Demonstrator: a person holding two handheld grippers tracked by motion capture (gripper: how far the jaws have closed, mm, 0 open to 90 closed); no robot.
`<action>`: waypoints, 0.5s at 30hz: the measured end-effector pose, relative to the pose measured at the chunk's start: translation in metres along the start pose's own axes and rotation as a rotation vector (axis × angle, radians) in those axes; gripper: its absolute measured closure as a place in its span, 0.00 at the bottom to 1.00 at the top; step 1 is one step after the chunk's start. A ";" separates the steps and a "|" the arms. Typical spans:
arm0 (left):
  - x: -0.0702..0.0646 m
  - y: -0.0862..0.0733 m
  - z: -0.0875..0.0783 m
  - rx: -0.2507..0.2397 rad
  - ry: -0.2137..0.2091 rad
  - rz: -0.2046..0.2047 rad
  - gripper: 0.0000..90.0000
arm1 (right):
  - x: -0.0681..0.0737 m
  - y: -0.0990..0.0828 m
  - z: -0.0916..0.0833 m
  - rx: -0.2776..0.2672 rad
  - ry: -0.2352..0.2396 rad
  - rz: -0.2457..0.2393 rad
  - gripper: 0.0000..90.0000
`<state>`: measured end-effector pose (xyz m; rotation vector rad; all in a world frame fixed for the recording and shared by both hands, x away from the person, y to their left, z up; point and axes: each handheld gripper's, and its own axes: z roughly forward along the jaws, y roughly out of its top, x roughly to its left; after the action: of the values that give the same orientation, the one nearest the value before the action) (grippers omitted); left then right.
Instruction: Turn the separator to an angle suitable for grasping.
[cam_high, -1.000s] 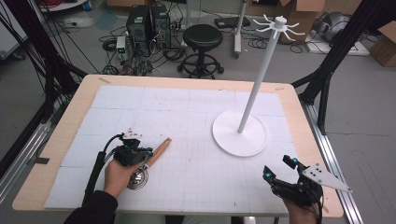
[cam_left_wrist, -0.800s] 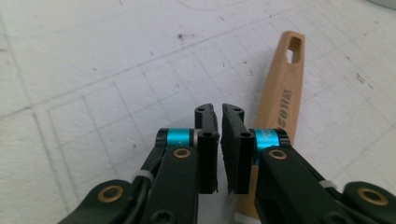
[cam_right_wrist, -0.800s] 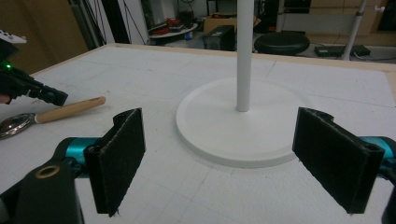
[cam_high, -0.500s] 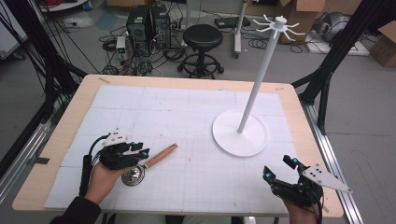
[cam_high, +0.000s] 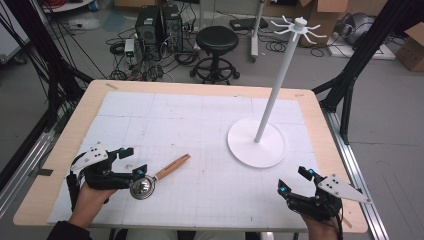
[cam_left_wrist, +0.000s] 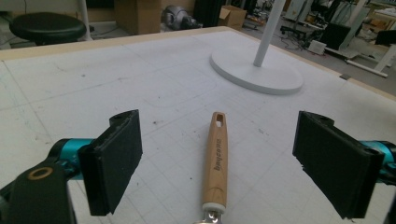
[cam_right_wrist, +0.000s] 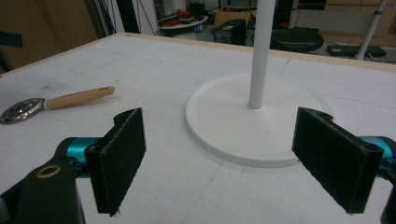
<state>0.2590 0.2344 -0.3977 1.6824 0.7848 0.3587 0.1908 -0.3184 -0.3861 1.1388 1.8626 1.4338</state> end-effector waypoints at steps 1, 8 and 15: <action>0.000 0.000 0.000 0.001 0.001 -0.001 0.19 | 0.000 0.000 0.001 0.010 0.015 0.018 0.18; -0.003 -0.001 0.001 -0.006 0.006 0.004 0.21 | 0.001 0.000 0.002 0.021 0.016 0.043 0.18; 0.001 -0.003 0.003 0.001 0.024 -0.005 0.21 | 0.002 0.002 -0.003 -0.012 -0.012 0.025 0.18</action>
<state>0.2604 0.2332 -0.4017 1.6795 0.8073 0.3759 0.1881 -0.3184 -0.3829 1.1662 1.8354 1.4470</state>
